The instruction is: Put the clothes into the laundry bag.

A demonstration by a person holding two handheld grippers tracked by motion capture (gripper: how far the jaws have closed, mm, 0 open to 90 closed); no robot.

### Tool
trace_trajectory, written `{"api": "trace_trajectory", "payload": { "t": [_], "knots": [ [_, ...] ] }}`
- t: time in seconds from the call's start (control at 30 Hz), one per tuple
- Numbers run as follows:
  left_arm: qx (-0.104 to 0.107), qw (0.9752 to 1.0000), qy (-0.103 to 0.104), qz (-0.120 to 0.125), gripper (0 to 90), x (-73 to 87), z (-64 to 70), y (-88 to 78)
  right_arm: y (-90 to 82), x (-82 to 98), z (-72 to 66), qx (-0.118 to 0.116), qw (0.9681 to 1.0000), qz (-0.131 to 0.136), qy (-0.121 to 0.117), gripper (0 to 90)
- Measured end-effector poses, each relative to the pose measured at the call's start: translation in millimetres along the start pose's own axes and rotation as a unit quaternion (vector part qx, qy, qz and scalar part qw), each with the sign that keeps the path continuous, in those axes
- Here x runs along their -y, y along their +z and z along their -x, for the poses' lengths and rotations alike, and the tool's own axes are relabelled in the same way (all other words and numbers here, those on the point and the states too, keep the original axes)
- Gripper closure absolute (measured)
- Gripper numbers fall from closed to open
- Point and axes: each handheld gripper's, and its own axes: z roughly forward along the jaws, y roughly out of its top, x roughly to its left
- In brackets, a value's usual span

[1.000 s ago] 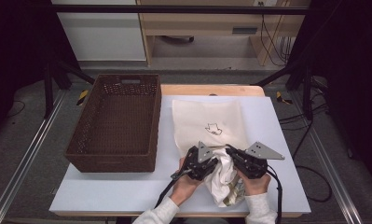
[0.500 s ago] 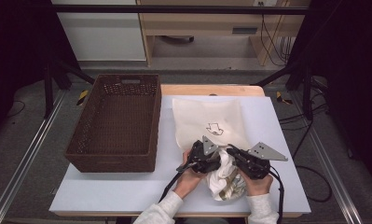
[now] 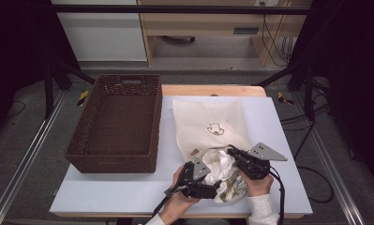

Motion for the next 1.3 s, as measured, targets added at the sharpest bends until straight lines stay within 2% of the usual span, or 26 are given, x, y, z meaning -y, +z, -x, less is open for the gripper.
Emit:
{"api": "trace_trajectory", "payload": {
  "t": [0.03, 0.07, 0.1, 0.17, 0.23, 0.33, 0.47, 0.53, 0.6, 0.67, 0.73, 0.8, 0.87, 0.93, 1.0, 1.07, 1.13, 1.2, 1.3],
  "knots": [
    [0.001, 1.0, -0.002, -0.004, 19.9, 0.5, 0.2, 8.6, 0.4, 0.2, 0.5, -0.001, 1.0, 0.0, 0.0, 87.2],
    [-0.002, 1.0, 0.002, -0.007, 25.4, 1.1, 0.1, 15.5, 0.7, 0.4, 0.8, -0.002, 1.0, -0.001, 0.001, 87.2],
    [0.0, 1.0, -0.002, -0.005, 35.2, 1.4, -0.1, 19.5, 1.1, 0.8, 1.0, -0.003, 1.0, -0.003, 0.002, 87.2],
    [-0.002, 1.0, 0.0, -0.002, 65.2, -0.9, 0.8, 19.8, 2.6, 2.0, 0.9, -0.004, 1.0, -0.007, 0.002, 87.2],
    [-0.008, 0.9999, 0.01, -0.005, 73.8, -5.9, 2.2, 15.8, 3.9, 2.6, 1.3, -0.006, 0.9999, -0.009, 0.005, 87.2],
    [-0.017, 0.9996, 0.02, 0.007, 76.8, -16.4, 1.5, 8.2, 3.0, 1.9, 1.1, -0.007, 0.9999, -0.007, 0.006, 87.2],
    [-0.034, 0.9989, 0.031, 0.007, 76.9, -35.0, -1.4, 8.1, -3.5, -3.2, 0.5, -0.007, 0.9999, 0.005, 0.007, 87.2],
    [-0.04, 0.9988, 0.029, 0.0, 76.5, -43.7, -6.2, 14.3, -7.1, -6.5, -0.1, -0.007, 0.9999, 0.013, 0.006, 87.2],
    [-0.057, 0.9979, 0.029, -0.006, 74.7, -49.4, -13.3, 24.6, -9.0, -7.8, -0.5, -0.008, 0.9998, 0.015, 0.004, 87.3],
    [-0.068, 0.9974, 0.02, -0.011, 71.0, -51.0, -24.4, 38.5, -9.8, -8.5, -1.7, -0.015, 0.9997, 0.016, 0.007, 87.3],
    [-0.07, 0.9974, 0.013, -0.011, 68.4, -48.7, -34.1, 51.7, -9.1, -9.0, -3.5, -0.016, 0.9998, 0.014, 0.003, 87.3],
    [-0.078, 0.9966, 0.024, -0.005, 66.4, -46.3, -35.3, 56.0, -6.5, -8.0, -4.7, -0.008, 0.9999, 0.006, -0.003, 87.3],
    [-0.079, 0.9965, 0.026, 0.003, 63.8, -44.2, -33.0, 55.4, -4.4, -5.0, -2.8, -0.004, 1.0, 0.001, -0.002, 87.3],
    [-0.073, 0.997, 0.025, 0.009, 57.4, -40.9, -31.0, 49.2, -3.6, -2.6, -0.2, -0.002, 1.0, 0.0, 0.004, 87.3],
    [-0.054, 0.9984, 0.011, 0.011, 44.8, -37.5, -29.9, 38.6, -3.5, -1.7, 1.1, -0.001, 1.0, 0.001, 0.004, 87.2],
    [-0.046, 0.9988, 0.014, 0.014, 32.3, -34.5, -28.8, 22.6, -3.1, -1.5, 1.3, -0.001, 1.0, 0.0, 0.006, 87.1],
    [-0.043, 0.9987, 0.018, 0.021, 29.1, -30.4, -29.0, 2.6, -3.2, -1.2, 1.2, 0.0, 1.0, 0.001, 0.005, 87.1],
    [-0.051, 0.998, 0.018, 0.031, 27.9, -24.0, -31.6, -16.4, -3.5, -1.2, 1.5, 0.001, 1.0, 0.002, 0.005, 87.1],
    [-0.07, 0.997, 0.013, 0.029, 30.6, -10.6, -39.0, -32.5, -3.3, -1.2, 1.7, 0.001, 1.0, 0.001, 0.004, 87.1]
  ]
}}
